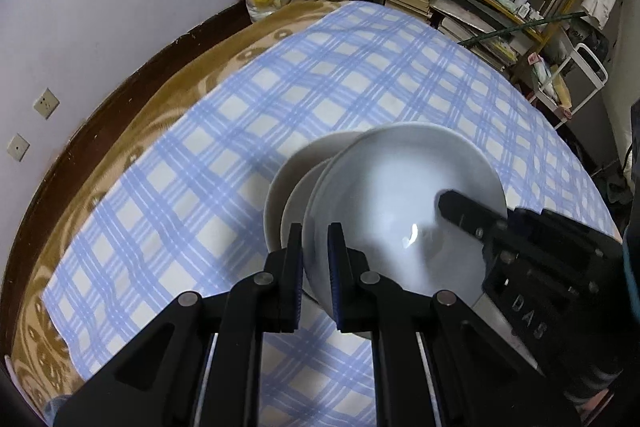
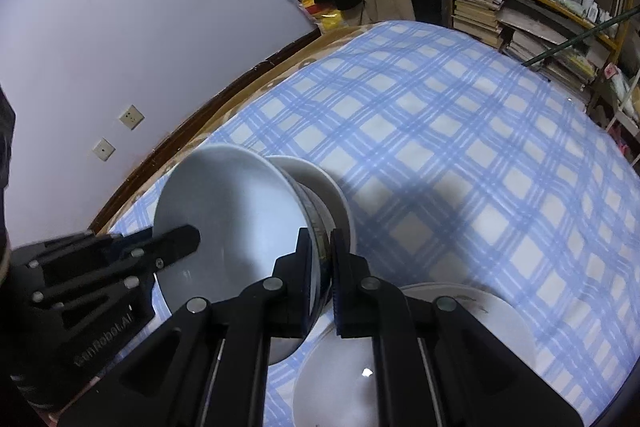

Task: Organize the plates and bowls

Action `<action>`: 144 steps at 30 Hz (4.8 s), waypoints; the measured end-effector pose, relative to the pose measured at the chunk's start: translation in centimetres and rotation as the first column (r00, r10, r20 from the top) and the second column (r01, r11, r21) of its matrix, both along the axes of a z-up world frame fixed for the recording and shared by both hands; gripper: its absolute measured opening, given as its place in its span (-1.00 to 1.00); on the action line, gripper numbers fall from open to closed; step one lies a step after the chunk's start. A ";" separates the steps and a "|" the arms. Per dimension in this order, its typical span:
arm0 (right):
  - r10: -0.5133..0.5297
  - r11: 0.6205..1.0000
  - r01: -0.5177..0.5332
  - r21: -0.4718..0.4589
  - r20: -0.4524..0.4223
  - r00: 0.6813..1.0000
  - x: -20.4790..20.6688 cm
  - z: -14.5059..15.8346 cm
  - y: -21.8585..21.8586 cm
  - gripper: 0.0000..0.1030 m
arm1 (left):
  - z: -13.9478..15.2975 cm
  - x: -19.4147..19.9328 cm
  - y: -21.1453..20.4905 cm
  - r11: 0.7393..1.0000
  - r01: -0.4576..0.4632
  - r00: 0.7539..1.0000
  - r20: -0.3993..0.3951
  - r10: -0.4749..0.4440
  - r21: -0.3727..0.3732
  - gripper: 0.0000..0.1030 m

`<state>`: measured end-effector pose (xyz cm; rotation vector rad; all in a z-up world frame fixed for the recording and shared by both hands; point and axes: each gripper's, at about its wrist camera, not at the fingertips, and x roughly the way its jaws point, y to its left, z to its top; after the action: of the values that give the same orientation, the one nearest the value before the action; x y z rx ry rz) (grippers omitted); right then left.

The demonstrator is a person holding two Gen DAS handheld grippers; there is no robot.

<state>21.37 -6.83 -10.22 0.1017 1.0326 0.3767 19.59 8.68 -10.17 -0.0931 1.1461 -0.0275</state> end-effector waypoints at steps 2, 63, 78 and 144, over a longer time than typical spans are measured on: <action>0.000 1.000 0.000 0.003 0.007 1.000 0.2 -0.3 0.0 -0.81 | -0.6 -0.2 0.0 1.000 -0.014 1.000 -0.004 0.014 0.003 -0.78; 0.138 0.988 -0.115 -0.103 0.255 0.957 -1.4 -2.6 3.2 -0.48 | -2.8 1.1 1.6 0.987 -0.118 0.993 0.044 0.114 0.106 -0.70; 0.120 0.993 -0.104 -0.063 0.354 0.928 -2.6 -0.9 2.5 0.33 | -1.3 0.7 3.0 0.978 -0.189 0.977 0.113 0.179 0.084 -0.71; -0.082 0.997 0.082 -0.003 -0.031 0.996 2.3 -3.9 -4.7 1.00 | -4.0 2.9 8.3 0.979 -0.143 0.985 -0.118 0.126 -0.146 0.28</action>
<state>23.68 -11.52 -14.16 0.1478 1.0558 0.3006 22.50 16.97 -14.18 -0.3127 1.2428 0.0097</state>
